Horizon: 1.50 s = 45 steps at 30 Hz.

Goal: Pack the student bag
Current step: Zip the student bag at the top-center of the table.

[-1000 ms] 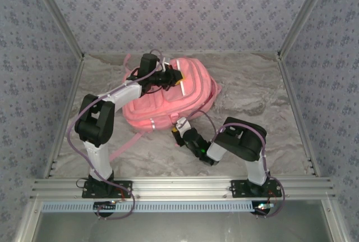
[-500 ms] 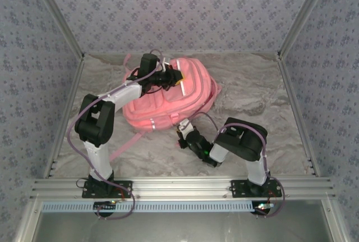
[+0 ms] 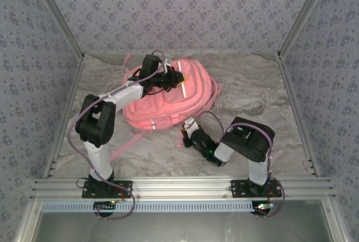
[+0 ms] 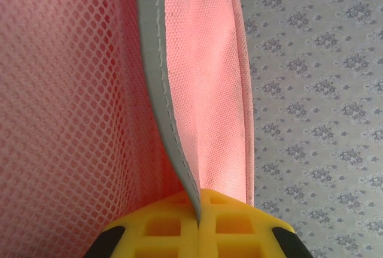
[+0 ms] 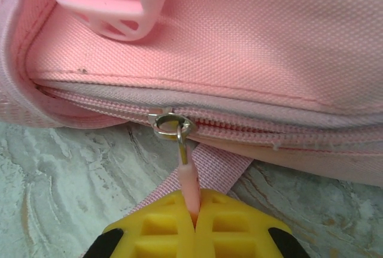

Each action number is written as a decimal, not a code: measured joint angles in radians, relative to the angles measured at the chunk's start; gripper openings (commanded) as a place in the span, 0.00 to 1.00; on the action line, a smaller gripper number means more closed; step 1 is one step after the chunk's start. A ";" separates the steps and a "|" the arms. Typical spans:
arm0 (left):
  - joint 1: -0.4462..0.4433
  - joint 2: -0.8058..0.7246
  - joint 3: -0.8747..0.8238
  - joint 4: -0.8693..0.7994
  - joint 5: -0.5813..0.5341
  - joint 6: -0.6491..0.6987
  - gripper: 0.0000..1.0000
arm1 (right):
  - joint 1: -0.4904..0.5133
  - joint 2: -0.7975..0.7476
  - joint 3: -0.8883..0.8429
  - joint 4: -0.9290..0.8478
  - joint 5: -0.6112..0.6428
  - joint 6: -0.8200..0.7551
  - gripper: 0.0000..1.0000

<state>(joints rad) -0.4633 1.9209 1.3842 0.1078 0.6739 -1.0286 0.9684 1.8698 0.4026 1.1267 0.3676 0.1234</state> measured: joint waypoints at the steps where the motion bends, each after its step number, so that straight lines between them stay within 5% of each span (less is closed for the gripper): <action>1: -0.002 0.000 0.000 -0.005 -0.004 0.007 0.00 | -0.003 -0.011 0.000 -0.011 0.003 0.001 0.00; 15: -0.013 0.000 0.007 -0.056 -0.022 0.068 0.00 | -0.097 -0.207 -0.055 -0.231 0.055 0.059 0.00; 25: -0.046 0.001 0.048 -0.152 -0.050 0.140 0.00 | -0.169 -0.380 -0.030 -0.554 0.117 0.177 0.00; 29: -0.057 0.014 0.087 -0.218 -0.050 0.182 0.39 | -0.166 -0.456 -0.032 -0.641 0.119 0.177 0.00; 32: -0.048 0.008 0.097 -0.272 -0.054 0.201 0.55 | -0.156 -0.512 -0.041 -0.694 0.115 0.187 0.00; 37: 0.013 -0.137 -0.006 -0.328 -0.115 0.202 0.63 | -0.080 -0.587 -0.045 -0.784 0.126 0.203 0.00; 45: 0.043 -0.614 -0.235 -0.500 -0.332 0.145 0.71 | 0.105 -0.635 -0.016 -0.942 0.140 0.272 0.00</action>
<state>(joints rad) -0.4206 1.3067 1.1496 -0.3920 0.3424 -0.8841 1.0729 1.2350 0.3866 0.1844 0.5076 0.3950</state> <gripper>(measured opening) 0.684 0.048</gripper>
